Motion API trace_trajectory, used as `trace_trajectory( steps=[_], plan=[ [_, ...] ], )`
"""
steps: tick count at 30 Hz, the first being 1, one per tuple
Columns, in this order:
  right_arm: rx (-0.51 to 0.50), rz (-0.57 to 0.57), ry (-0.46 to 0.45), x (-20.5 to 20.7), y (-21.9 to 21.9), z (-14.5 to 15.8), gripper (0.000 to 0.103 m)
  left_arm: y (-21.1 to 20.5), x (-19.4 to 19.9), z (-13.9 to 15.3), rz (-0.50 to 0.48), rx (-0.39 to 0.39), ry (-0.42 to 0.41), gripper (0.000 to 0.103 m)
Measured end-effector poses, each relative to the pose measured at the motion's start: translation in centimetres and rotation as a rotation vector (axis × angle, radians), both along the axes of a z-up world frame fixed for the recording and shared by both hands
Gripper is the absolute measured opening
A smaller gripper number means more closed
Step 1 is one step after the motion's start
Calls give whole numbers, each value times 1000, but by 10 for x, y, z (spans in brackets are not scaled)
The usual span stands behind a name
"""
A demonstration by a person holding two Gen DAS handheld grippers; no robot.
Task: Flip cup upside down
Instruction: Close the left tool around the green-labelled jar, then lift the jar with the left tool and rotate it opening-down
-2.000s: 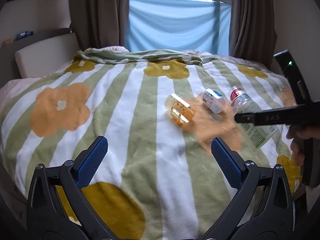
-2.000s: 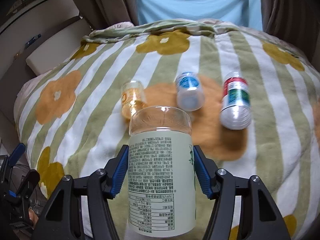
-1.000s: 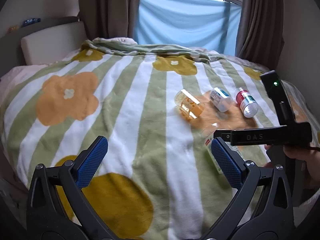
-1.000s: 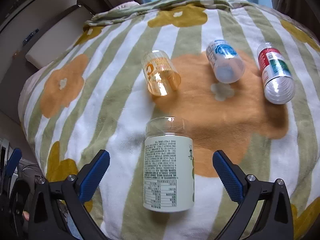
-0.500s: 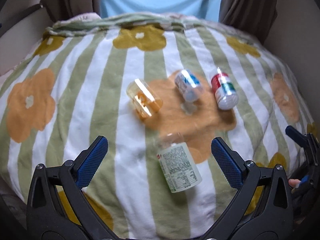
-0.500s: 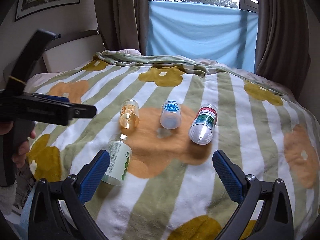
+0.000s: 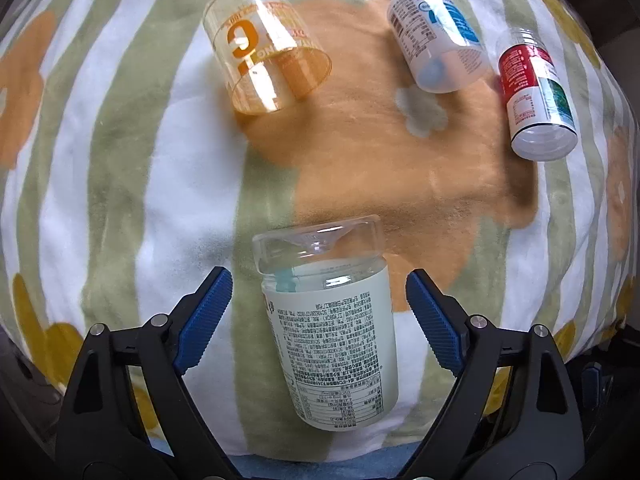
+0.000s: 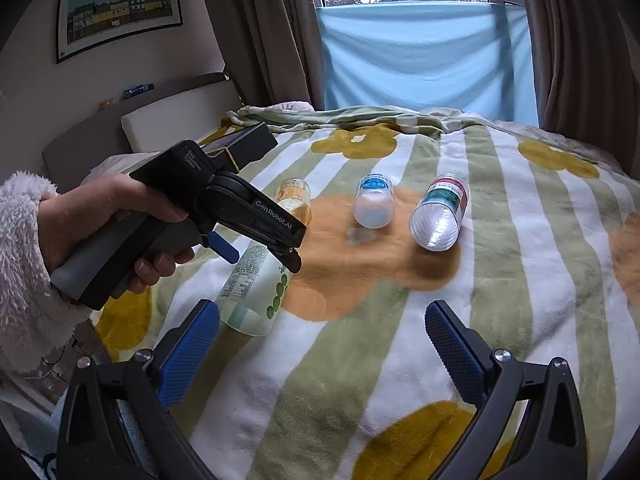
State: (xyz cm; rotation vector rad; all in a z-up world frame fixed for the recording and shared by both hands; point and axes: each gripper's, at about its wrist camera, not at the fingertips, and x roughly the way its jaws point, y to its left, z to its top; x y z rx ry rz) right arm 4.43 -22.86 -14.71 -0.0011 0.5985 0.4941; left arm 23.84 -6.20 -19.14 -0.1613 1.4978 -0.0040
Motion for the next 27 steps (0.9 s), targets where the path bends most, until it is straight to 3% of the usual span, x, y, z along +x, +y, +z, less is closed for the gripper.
trace_trajectory(
  steps=[3, 6, 12, 14, 19, 23, 25, 27],
  plan=[
    [8, 7, 5, 0, -3, -4, 103, 1, 0, -11, 18, -25, 42, 71],
    [18, 15, 8, 0, -5, -6, 103, 5, 0, -18, 55, -79, 66, 61],
    [35, 19, 9, -2, -10, -7, 103, 13, -4, -6, 73, -128, 26, 61],
    [36, 14, 5, -3, -13, -6, 103, 18, -11, 14, 71, -141, -76, 61],
    [70, 12, 7, -5, -20, -4, 103, 8, -53, 69, 10, -159, -541, 61],
    [65, 0, 14, -10, -25, -8, 103, -1, -88, 70, 50, -176, -851, 61],
    [58, -12, 31, -14, -28, -12, 103, -3, -103, 60, 69, -148, -971, 61],
    [54, -15, 50, -19, -32, -16, 103, -14, -99, 47, 46, -95, -968, 61]
  ],
)
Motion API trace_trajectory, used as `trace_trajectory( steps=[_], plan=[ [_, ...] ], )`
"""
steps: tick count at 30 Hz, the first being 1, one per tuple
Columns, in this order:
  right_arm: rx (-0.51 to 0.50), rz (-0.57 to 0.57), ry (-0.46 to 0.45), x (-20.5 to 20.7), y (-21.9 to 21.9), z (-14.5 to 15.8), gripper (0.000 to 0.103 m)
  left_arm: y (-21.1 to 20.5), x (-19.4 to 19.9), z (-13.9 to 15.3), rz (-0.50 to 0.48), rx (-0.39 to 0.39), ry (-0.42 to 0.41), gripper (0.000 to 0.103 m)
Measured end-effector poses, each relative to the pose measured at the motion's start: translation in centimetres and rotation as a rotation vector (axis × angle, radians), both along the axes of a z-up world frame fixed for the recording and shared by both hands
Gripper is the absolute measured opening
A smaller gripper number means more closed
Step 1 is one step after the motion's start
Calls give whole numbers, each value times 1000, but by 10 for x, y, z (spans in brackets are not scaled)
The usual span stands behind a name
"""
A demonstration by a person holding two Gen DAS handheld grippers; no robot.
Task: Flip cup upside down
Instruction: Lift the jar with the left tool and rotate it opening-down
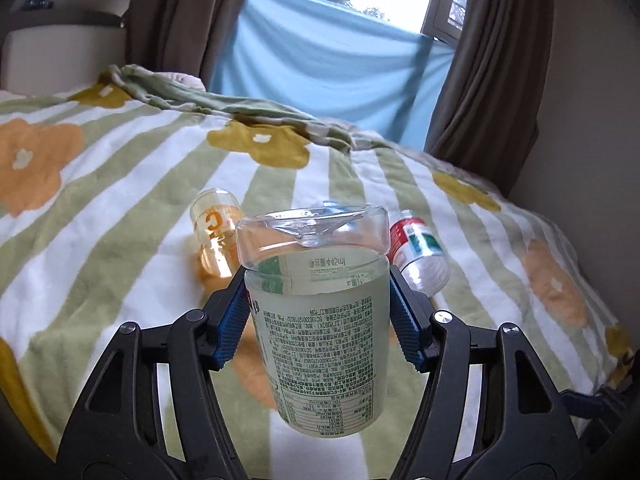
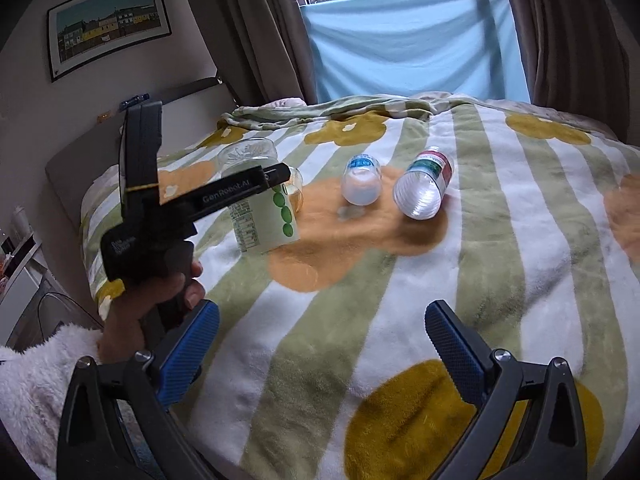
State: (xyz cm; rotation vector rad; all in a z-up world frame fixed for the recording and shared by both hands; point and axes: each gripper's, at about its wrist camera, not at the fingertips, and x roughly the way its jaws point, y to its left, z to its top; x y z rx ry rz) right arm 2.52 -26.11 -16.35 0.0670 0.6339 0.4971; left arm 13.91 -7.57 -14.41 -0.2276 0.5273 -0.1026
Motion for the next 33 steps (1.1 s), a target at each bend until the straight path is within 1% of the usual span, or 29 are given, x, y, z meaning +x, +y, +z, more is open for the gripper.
trace_trajectory(
  steps=[2, 3, 5, 7, 11, 15, 23, 26, 28, 30, 31, 33],
  plan=[
    [-7, -4, 13, -5, -3, -3, 103, -10, 8, -16, -1, 53, 58, 61],
    [-8, -6, 17, -7, -5, -4, 103, -11, 12, -22, 2, 63, 84, 61],
    [-7, -9, 23, -9, -7, -7, 103, -8, 10, -28, 12, 54, 104, 61],
    [-4, -15, 33, -9, -9, -9, 103, -7, 9, -30, 12, 56, 118, 61],
    [14, -11, 36, -4, -6, -10, 103, -11, 12, -26, -41, 111, 200, 61],
    [30, 2, 33, 1, -1, -8, 103, -16, 12, -22, -75, 146, 250, 61],
    [17, 1, 27, 3, 2, -5, 103, -9, 17, -18, -103, 122, 344, 61],
    [24, -1, 30, 4, 0, -5, 103, -9, 19, -18, -132, 116, 398, 60],
    [25, -1, 29, 4, 0, -5, 103, -10, 21, -22, -153, 109, 450, 60],
    [24, 1, 29, 4, 1, -5, 103, -10, 22, -26, -159, 100, 482, 60],
    [24, 2, 29, 4, 1, -5, 103, -10, 22, -27, -159, 98, 484, 60],
    [22, 4, 28, 4, 2, -5, 103, -7, 19, -24, -150, 85, 460, 59]
  ],
)
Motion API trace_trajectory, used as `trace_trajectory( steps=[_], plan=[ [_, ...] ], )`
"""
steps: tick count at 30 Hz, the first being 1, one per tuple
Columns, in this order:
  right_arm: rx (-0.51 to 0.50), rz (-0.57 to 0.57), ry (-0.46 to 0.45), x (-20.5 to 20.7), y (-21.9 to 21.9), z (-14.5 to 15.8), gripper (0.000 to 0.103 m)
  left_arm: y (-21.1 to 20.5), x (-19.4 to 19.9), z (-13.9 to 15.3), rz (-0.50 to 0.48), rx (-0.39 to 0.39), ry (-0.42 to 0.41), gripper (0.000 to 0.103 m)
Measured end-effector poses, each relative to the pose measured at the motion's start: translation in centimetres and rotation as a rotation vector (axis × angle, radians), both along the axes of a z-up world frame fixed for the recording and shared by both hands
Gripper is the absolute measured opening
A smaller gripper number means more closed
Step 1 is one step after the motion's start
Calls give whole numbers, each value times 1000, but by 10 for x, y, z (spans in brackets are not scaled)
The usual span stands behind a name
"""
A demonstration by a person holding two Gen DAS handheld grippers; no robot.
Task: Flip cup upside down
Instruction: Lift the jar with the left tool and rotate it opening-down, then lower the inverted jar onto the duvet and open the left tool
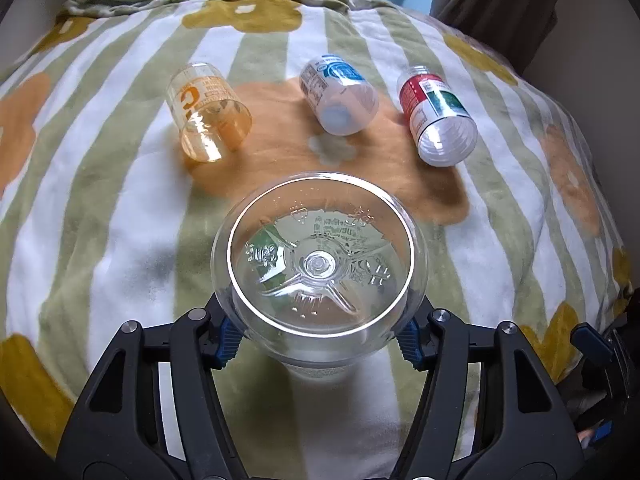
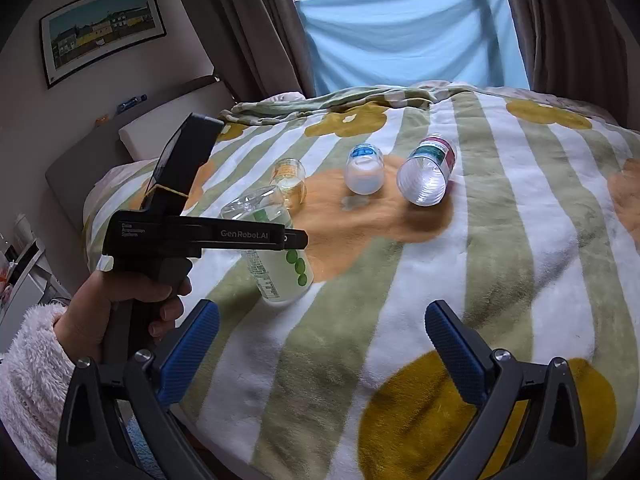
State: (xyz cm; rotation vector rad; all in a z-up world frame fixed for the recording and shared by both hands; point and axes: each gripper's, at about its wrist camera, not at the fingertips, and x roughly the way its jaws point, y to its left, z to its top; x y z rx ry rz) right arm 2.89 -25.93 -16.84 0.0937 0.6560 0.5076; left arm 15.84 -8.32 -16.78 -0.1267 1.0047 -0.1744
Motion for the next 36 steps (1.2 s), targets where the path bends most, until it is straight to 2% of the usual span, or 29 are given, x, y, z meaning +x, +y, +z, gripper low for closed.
trace_trajectory(
  steps=[5, 8, 14, 16, 17, 18, 28, 33, 36],
  plan=[
    [1, 2, -2, 0, -1, 0, 103, -1, -2, 6, 13, 30, -108, 59],
    [3, 1, 3, 1, 0, 0, 103, -2, 0, -3, 12, 21, -97, 59],
    [2, 5, 5, 1, 1, 0, 103, -8, -3, -2, 9, 61, -148, 62],
    [0, 6, 5, 2, 2, 0, 103, -6, -4, 0, 18, 61, -153, 84],
    [0, 7, 6, 2, 2, 0, 103, -5, -6, 2, 26, 60, -163, 99],
    [-1, 8, 7, 2, 3, 0, 103, -3, -8, 5, 29, 55, -179, 102],
    [-18, -3, 5, 2, 12, 1, 103, 9, -18, 30, -3, 24, -216, 102],
    [-6, -42, 2, 1, 13, 8, 103, 22, -30, 55, -23, -4, -253, 102],
    [-26, -57, -33, -2, 20, 22, 103, 31, -42, 76, -35, -2, -294, 102]
  ],
)
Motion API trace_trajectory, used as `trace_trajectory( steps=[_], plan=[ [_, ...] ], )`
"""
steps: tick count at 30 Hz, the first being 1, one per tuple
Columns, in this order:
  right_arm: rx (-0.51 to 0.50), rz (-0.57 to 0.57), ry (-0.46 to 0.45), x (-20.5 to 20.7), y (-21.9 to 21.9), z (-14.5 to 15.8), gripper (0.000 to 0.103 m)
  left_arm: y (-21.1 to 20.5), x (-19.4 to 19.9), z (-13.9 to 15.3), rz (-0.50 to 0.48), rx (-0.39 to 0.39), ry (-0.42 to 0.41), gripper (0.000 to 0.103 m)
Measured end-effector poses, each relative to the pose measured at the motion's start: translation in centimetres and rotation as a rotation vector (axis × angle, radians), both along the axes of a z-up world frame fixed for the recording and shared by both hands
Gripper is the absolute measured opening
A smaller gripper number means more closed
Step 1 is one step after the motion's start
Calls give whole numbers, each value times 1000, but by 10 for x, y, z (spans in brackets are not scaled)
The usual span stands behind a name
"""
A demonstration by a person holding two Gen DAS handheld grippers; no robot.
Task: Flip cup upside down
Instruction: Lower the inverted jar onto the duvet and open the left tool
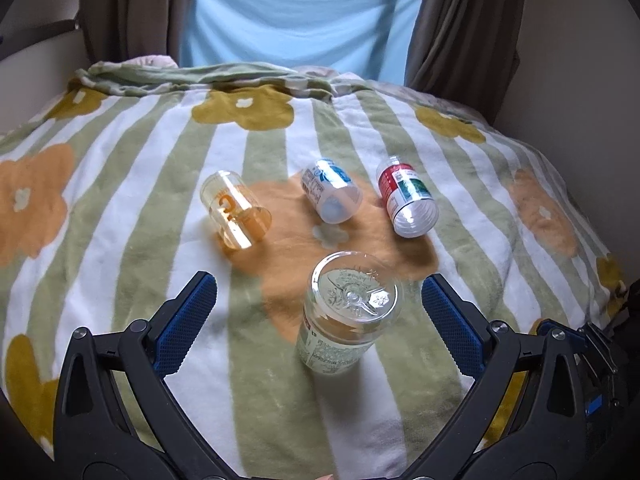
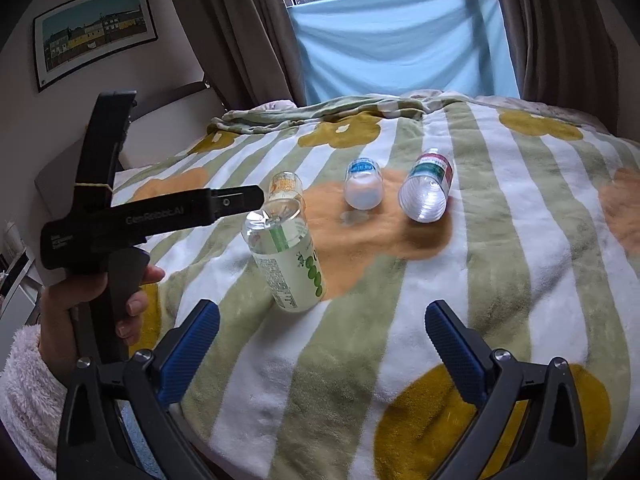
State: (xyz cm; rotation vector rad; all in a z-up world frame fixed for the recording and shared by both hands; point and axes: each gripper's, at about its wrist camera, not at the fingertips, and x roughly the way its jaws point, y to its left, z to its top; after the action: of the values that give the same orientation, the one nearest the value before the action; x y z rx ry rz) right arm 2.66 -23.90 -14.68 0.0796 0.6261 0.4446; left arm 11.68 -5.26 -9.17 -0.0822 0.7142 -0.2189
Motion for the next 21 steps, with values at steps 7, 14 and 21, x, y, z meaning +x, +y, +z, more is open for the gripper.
trace_trajectory(
  steps=[7, 14, 21],
  plan=[
    [-9, -41, -112, -8, 22, 50, 103, 33, -37, 60, -11, 4, -141, 102],
    [-31, -221, -261, -23, 33, 104, 103, 72, -80, 97, 23, 5, -299, 103],
    [-113, -401, -383, -37, 46, 112, 103, 97, -104, 92, 91, -43, -380, 103]
  ],
)
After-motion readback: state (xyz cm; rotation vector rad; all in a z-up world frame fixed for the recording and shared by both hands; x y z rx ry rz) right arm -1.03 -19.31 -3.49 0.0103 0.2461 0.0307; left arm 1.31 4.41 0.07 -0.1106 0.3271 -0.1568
